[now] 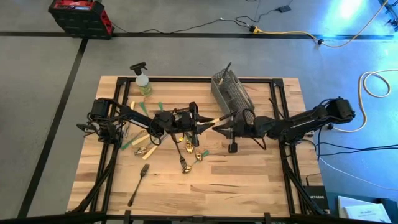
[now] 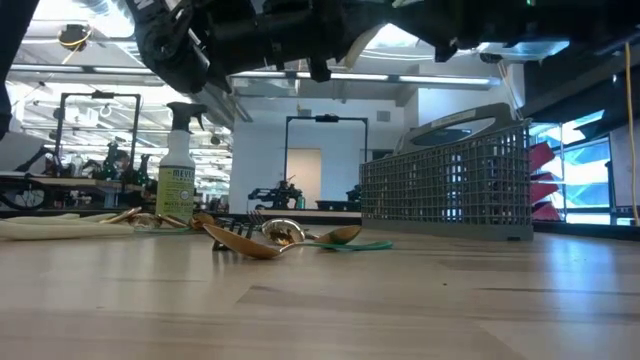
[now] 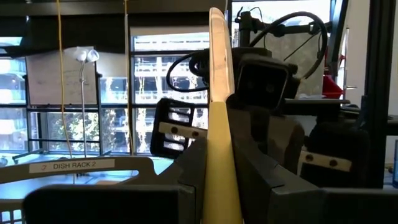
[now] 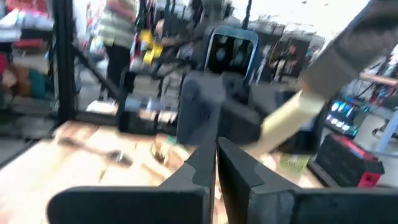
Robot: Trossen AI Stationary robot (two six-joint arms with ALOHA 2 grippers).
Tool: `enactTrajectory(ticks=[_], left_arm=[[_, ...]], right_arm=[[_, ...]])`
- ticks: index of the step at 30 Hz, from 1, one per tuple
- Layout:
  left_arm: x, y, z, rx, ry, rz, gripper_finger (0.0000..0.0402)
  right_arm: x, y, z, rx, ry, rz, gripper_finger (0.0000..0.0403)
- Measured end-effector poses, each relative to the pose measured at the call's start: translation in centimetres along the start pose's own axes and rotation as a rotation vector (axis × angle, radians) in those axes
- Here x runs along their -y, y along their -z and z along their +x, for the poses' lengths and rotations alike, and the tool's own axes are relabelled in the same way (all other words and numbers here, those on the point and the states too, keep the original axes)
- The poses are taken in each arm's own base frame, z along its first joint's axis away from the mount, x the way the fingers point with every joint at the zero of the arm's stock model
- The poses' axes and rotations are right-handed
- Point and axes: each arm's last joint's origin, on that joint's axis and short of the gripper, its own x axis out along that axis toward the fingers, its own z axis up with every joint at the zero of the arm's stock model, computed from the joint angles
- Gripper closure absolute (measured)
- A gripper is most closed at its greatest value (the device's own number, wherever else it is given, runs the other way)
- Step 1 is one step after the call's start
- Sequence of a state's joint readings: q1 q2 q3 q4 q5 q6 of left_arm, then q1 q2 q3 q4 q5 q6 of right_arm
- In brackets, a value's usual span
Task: Sort silverware
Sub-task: Put the yellow table knife into the silverware basket
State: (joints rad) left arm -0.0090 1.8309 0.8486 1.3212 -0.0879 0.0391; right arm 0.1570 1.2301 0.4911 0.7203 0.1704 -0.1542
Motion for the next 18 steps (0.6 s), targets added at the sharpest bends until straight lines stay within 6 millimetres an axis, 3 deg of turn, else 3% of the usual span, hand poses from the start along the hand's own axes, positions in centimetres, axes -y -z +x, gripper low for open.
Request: enactTrajectory(ticks=[9, 18], left_arm=[[0.0, 0.0, 0.0, 0.002, 0.000, -0.001, 0.0353], [0.0, 0.0, 0.0, -0.001, 0.000, -0.001, 0.0353]], right_arm=[[0.6, -1.1, -1.0, 0.013, 0.107, -0.003, 0.0403], [0.8, -0.9, -1.1, -0.020, 0.159, -0.014, 0.0403]])
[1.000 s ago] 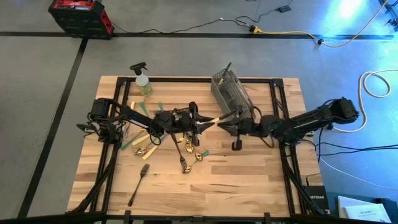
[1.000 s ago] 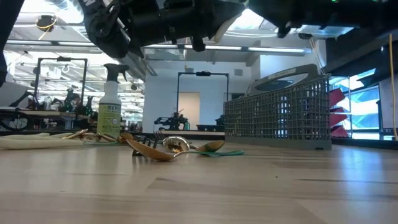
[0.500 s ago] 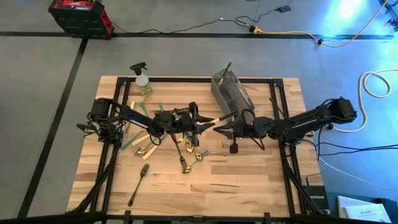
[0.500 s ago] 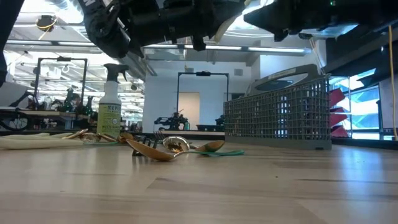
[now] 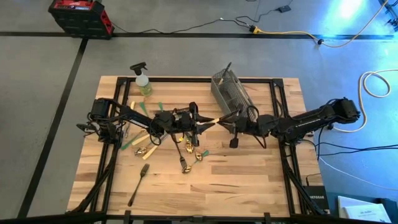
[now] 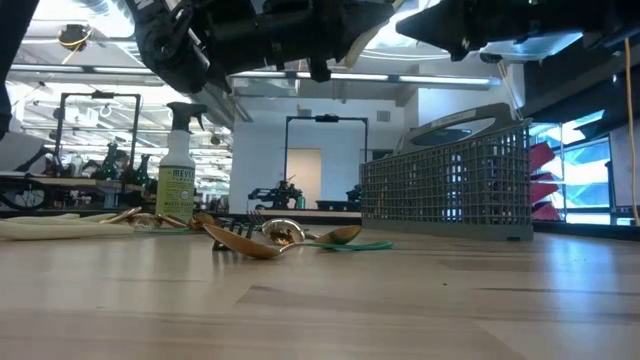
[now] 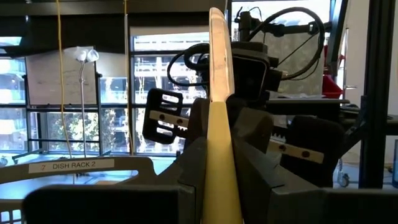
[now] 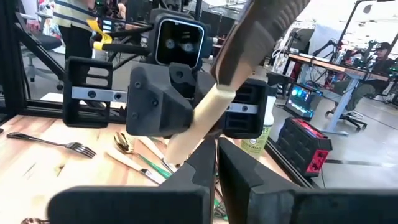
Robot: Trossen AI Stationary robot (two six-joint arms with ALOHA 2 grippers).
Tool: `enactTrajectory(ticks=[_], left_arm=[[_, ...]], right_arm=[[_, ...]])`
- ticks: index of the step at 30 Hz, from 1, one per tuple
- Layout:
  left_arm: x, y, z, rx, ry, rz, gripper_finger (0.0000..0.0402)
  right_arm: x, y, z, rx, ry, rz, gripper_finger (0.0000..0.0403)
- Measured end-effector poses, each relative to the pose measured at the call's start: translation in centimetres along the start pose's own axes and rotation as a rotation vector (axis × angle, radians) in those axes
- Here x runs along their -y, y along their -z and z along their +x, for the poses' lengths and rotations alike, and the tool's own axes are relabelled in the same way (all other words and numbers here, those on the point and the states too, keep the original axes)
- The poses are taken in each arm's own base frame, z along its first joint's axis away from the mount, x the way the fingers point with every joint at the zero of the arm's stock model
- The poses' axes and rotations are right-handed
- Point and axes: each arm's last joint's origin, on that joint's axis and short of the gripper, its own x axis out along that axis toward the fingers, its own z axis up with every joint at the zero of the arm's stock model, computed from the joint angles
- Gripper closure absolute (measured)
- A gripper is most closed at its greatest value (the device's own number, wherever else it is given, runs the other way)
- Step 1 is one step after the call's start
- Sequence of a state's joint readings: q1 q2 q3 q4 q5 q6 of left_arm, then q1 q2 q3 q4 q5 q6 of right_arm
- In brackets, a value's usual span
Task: Sort silverware
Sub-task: Put the yellow table knife into the silverware basket
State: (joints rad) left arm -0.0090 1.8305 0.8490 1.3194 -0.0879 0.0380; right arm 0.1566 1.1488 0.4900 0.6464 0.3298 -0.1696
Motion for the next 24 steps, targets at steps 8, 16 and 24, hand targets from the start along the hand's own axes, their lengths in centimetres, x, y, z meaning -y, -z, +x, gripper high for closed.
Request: enactTrajectory(ticks=[8, 16, 24], left_arm=[[0.0, 0.0, 0.0, -0.013, 0.000, 0.006, 0.0353], [0.0, 0.1, 0.0, -0.019, 0.001, 0.006, 0.0353], [0.0, 0.5, 0.0, -0.058, 0.003, 0.020, 0.0353]], right_arm=[[0.1, -0.6, 0.0, 0.056, 0.008, 0.023, 0.0403], [0.1, -0.7, 0.0, 0.074, 0.005, 0.030, 0.0403], [0.1, -1.1, -0.1, 0.116, -0.009, 0.056, 0.0403]])
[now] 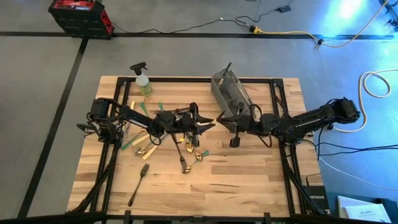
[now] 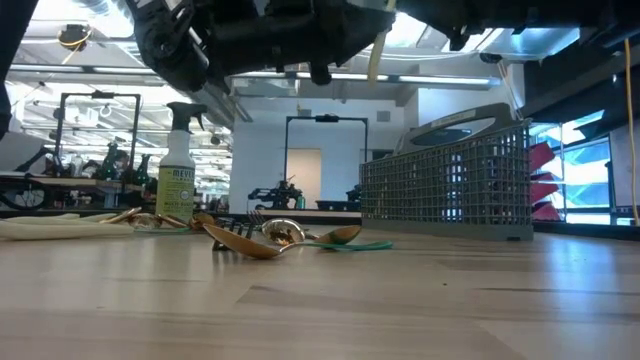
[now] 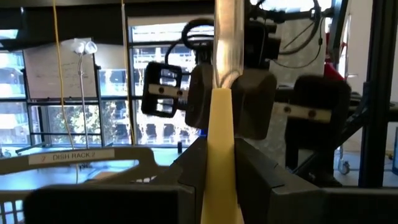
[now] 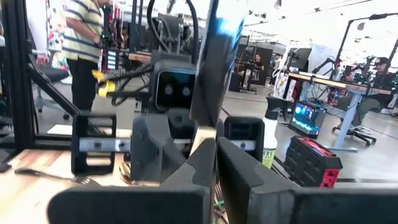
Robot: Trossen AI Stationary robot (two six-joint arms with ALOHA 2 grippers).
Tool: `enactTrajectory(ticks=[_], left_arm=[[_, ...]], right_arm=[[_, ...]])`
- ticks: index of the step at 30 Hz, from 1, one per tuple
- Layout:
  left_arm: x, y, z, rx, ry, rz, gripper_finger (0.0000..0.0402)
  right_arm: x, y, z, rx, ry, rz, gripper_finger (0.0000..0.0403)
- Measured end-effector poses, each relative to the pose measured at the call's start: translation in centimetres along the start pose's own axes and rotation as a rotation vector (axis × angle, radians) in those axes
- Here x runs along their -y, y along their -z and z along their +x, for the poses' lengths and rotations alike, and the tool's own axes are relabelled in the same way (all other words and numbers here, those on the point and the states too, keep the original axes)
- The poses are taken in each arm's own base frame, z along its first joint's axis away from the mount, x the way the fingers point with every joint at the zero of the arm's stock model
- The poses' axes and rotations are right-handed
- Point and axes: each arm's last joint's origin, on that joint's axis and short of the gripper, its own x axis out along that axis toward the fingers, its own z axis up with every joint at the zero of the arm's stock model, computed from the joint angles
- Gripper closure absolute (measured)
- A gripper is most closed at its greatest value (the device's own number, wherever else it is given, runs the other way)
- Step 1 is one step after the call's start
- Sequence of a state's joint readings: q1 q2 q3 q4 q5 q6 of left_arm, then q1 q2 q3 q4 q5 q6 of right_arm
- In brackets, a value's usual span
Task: Sort silverware
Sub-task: Put the yellow table knife into the silverware basket
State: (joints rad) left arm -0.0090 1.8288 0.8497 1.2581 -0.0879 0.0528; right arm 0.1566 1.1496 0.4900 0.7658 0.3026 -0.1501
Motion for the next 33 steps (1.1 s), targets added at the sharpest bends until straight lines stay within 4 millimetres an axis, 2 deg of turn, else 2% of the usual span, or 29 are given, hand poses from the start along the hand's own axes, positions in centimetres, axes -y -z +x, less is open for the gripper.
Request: enactTrajectory(ticks=[26, 33], left_arm=[[0.00, 0.02, -0.01, 0.003, 0.001, 0.000, 0.0353], [-0.02, 0.11, -0.03, -0.005, -0.004, 0.001, 0.0353]], right_arm=[[-0.09, -0.08, 0.01, 0.008, -0.034, 0.023, 0.0403], [-0.49, 0.41, 0.49, 0.016, -0.090, 0.016, 0.0403]])
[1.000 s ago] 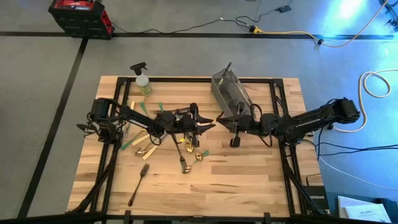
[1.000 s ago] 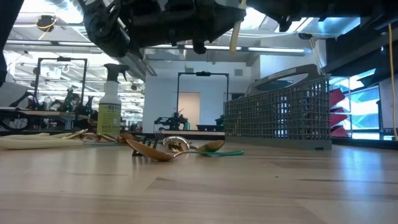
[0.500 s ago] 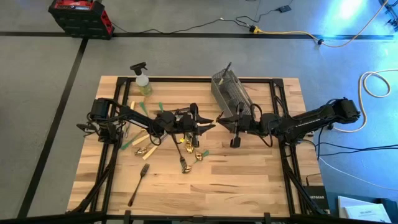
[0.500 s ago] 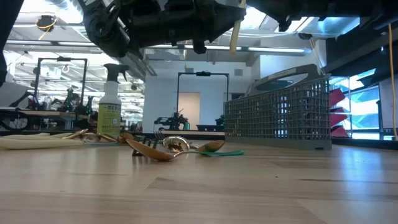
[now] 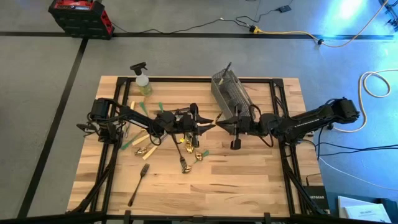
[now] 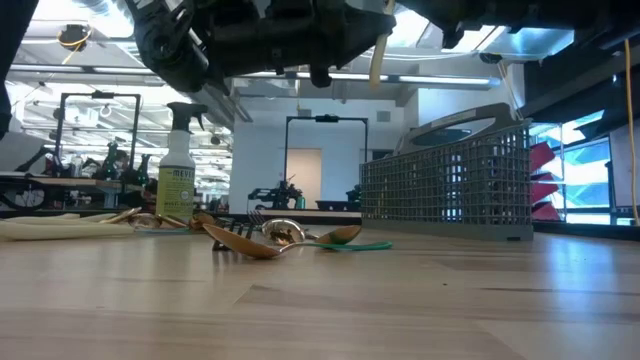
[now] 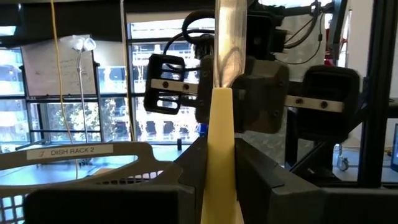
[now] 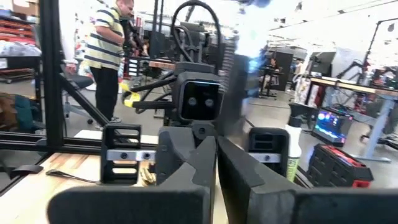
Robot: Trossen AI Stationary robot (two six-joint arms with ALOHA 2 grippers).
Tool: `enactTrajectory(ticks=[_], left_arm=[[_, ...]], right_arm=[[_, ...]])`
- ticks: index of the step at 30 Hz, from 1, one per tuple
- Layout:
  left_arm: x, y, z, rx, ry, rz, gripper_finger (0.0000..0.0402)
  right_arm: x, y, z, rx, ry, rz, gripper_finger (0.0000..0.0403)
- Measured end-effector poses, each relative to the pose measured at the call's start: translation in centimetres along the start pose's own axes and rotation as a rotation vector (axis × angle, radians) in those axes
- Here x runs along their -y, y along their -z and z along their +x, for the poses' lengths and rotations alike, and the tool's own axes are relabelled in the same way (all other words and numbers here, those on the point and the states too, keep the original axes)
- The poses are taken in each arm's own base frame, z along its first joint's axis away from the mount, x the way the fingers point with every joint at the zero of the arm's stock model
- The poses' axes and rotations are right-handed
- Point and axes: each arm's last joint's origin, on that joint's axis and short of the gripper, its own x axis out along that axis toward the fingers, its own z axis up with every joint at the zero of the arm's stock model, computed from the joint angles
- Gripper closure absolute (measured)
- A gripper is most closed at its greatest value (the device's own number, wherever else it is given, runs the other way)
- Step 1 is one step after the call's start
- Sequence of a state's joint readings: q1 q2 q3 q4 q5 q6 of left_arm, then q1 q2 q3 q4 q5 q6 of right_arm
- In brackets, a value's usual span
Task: Sort silverware
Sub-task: Put the yellow table knife into the silverware basket
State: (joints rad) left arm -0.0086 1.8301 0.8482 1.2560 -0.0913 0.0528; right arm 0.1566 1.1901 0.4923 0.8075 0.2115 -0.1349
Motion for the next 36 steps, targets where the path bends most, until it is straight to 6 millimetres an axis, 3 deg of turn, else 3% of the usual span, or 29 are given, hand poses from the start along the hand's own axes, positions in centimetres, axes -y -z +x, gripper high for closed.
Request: enactTrajectory(ticks=[8, 13, 23, 30, 36], left_arm=[[0.0, 0.3, 0.0, -0.026, 0.001, 0.002, 0.0353], [0.0, 0.3, 0.0, -0.028, 0.002, 0.019, 0.0353], [-1.1, 0.3, 0.1, -0.027, -0.024, 0.039, 0.0353], [-4.0, -0.2, 0.4, 0.015, -0.070, 0.102, 0.0353], [-7.8, -1.0, 2.6, 0.062, -0.080, 0.124, 0.0353]], right_arm=[[-0.1, 0.6, 1.0, -0.026, 0.007, -0.016, 0.0403], [-0.5, 0.4, 1.0, -0.024, -0.118, -0.020, 0.0403], [-0.8, 2.5, -0.2, -0.321, -0.244, 0.038, 0.0403], [-1.7, 1.9, -2.5, -0.439, -0.333, 0.088, 0.0403], [-3.1, 1.4, -3.3, -0.442, -0.398, 0.095, 0.0403]])
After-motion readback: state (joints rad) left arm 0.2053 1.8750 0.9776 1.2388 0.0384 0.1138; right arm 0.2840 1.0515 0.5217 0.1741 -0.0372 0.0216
